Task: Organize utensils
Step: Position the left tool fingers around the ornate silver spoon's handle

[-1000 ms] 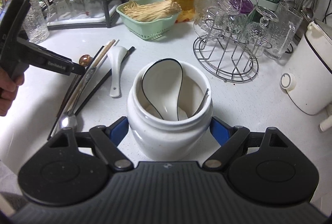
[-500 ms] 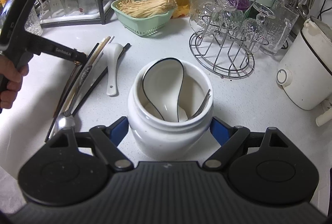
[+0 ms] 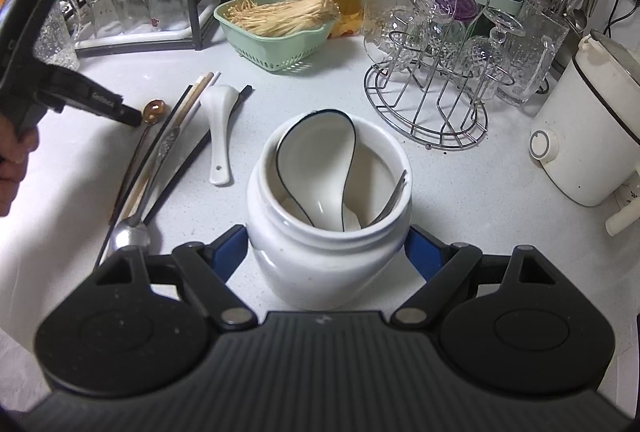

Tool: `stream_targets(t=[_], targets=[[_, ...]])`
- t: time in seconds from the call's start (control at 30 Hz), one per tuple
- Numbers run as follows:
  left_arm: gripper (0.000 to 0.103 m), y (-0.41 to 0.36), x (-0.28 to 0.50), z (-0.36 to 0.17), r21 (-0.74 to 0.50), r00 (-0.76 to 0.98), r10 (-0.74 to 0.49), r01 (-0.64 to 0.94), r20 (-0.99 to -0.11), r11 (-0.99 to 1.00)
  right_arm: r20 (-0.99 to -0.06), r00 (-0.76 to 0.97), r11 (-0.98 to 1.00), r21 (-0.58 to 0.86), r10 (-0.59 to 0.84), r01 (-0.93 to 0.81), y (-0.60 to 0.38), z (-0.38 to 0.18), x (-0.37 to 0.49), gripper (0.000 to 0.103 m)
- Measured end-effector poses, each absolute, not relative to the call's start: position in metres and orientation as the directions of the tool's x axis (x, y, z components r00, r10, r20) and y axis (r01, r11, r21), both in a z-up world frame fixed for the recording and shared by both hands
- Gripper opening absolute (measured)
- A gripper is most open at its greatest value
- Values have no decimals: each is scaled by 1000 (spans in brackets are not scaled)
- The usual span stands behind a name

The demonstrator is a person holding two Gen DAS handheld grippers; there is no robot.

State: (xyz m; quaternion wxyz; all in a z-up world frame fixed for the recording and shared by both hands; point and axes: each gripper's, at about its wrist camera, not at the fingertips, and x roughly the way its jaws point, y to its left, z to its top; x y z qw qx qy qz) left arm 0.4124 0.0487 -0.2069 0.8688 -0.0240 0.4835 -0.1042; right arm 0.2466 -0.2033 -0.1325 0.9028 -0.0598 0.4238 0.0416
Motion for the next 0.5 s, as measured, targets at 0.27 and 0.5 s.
stream_targets(t=[0.27,0.5], targets=[[0,61,402,-208,-293,480,-310,112,-821,950,-759,650,989,-72,29,-128,-203,-132,243,87],[1,40,393,-207,-388,431,-395,109,-811,915,-755,654,984,-77,48,-161,-204,-133,242,87]])
